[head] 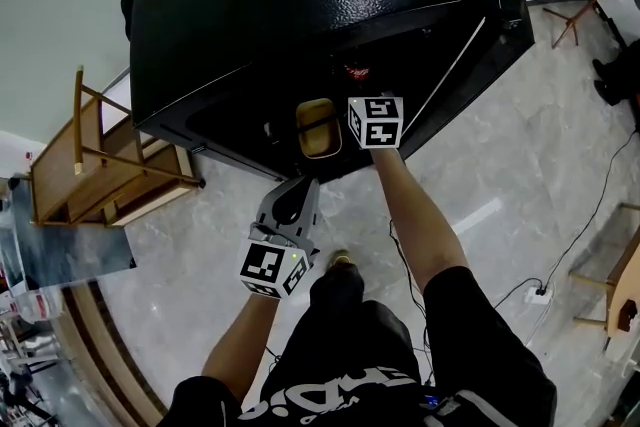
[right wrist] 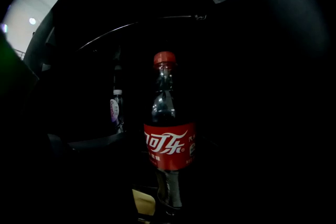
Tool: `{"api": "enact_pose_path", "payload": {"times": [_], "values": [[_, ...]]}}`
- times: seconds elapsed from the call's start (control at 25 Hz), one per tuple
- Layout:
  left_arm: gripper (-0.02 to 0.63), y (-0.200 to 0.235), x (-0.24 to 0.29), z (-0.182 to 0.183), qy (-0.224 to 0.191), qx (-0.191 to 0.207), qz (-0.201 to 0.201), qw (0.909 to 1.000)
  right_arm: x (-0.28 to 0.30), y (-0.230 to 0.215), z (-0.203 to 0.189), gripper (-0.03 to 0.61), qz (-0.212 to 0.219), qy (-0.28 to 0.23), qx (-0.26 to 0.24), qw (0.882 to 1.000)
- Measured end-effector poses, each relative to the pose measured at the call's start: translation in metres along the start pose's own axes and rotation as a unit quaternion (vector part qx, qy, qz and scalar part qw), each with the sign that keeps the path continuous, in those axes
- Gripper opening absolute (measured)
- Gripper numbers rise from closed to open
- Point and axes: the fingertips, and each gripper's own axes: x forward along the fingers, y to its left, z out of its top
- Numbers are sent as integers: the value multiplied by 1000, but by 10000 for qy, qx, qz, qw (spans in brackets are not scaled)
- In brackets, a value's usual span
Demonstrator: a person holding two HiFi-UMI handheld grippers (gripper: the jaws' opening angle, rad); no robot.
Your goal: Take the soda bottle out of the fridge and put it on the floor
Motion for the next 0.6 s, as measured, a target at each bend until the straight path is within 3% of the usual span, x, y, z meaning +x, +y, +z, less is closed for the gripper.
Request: {"api": "enact_pose_path", "payload": {"times": [0.32, 0.6], "values": [[6, 5, -5, -7, 30, -50, 75, 10000, 9, -5, 1, 318, -222, 24, -14, 9998], [6, 5, -10, -21, 80, -126, 155, 9998, -4, 1, -3, 318, -100, 256, -205, 9994]]}}
